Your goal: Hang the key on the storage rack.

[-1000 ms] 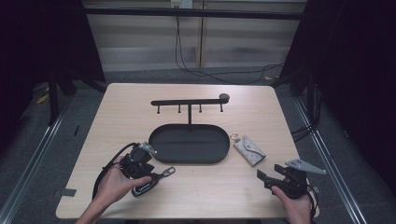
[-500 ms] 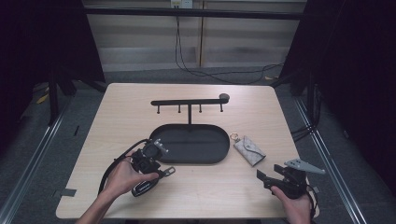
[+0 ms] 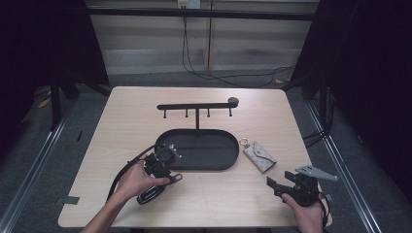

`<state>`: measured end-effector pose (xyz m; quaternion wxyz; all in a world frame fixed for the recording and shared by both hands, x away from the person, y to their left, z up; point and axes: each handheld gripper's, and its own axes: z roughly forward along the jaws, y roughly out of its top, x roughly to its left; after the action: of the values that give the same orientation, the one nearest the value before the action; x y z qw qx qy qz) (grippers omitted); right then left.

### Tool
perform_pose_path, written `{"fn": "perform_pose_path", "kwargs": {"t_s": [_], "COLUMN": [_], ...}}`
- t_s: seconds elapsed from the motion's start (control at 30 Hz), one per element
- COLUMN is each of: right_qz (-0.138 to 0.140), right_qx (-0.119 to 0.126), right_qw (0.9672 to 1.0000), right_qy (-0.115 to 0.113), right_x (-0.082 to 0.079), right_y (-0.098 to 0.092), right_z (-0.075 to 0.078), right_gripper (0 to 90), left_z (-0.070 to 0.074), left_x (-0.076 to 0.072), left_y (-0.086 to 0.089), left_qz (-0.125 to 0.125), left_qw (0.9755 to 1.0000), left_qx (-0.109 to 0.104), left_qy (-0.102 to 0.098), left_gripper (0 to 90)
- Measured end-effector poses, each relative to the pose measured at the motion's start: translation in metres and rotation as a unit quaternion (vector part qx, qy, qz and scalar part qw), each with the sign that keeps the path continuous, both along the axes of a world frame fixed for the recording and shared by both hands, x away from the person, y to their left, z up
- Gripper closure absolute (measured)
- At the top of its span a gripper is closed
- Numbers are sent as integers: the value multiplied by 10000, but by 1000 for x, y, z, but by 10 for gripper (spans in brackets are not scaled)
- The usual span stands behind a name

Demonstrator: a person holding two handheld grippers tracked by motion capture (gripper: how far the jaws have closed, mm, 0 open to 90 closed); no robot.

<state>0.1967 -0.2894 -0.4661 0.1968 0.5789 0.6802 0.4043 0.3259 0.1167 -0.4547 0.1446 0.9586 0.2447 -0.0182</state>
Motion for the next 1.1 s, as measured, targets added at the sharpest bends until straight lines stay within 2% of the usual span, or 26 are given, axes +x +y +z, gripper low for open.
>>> {"fn": "perform_pose_path", "kwargs": {"t_s": [0.13,0.33,0.37,0.43,0.5,0.67,0.77,0.8,0.83,0.97,1.1], "right_qz": [2,-19,-19,-11,-3,-24,-5,1,0,10,-30], "right_qx": [-7,-21,-19,-12,32,79,64,62,58,46,26], "right_qw": [10000,10000,10000,10000,10000,10000,10000,10000,10000,10000,10000], "right_qy": [5,10,11,19,20,28,23,36,30,34,23], "right_x": [0,0,0,0,0,0,1,1,1,1,0], "right_y": [0,0,0,0,0,-2,-1,-1,-1,-1,-1], "right_z": [0,0,0,0,0,0,-1,-1,-1,-1,0], "right_gripper": [220,219,219,219,219,219,219,219,219,219,221], "left_z": [-4,-9,-11,-11,-11,-11,-11,-11,-11,-10,-9], "left_x": [2,0,-1,-3,-2,-2,-1,0,0,1,3], "left_y": [-2,-8,-10,-11,-12,-17,-17,-18,-20,-25,-32], "left_qz": [39,-159,-129,-206,-202,-261,-246,-306,-256,-365,-479], "left_qw": [10000,9997,9997,9992,9993,9984,9986,9982,9983,9969,9944], "left_qx": [74,182,209,295,293,495,463,519,522,704,932], "left_qy": [-26,-3,-6,-173,-147,-89,-48,-35,-44,16,115], "left_gripper": [604,600,600,625,648,652,640,634,632,643,695]}}
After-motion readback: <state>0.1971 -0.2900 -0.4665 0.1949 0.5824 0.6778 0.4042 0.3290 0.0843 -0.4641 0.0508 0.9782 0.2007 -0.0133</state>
